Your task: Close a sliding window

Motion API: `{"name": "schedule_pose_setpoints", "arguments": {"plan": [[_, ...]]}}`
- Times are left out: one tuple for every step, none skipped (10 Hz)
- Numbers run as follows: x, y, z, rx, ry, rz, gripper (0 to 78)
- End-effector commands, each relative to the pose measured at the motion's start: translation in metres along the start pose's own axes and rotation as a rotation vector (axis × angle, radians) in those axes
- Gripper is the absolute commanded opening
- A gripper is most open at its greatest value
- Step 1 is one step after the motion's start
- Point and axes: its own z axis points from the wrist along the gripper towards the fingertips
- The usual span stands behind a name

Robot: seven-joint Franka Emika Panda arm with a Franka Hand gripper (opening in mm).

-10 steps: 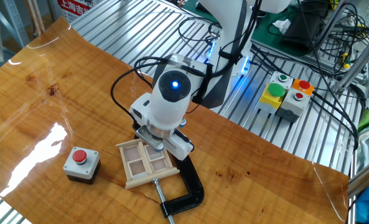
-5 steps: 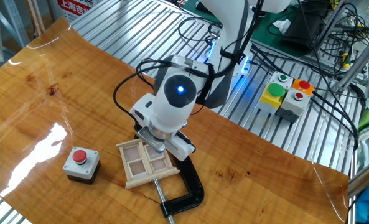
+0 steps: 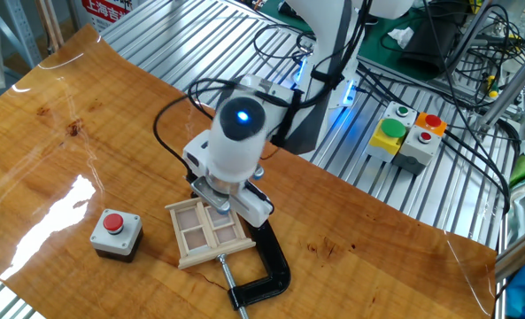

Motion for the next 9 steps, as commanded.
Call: {"name": "schedule_pose_setpoints", "arguments": {"plan": [[-0.012,0.021,-0.026,-0.137,0.000,0.113,0.0],[-0.014,0.025,-0.029,-0.144,0.002,0.121,0.0],[-0.016,0.026,-0.029,-0.144,0.000,0.120,0.0],[-0.018,0.028,-0.027,-0.148,-0.008,0.123,0.0],[-0.019,0.030,-0.023,-0.156,-0.015,0.130,0.0],[-0.020,0.032,-0.020,-0.161,-0.021,0.134,0.0],[-0.021,0.033,-0.018,-0.162,-0.026,0.135,0.0],[-0.022,0.034,-0.016,-0.163,-0.032,0.136,0.0],[-0.023,0.035,-0.014,-0.164,-0.038,0.137,0.0]]}}
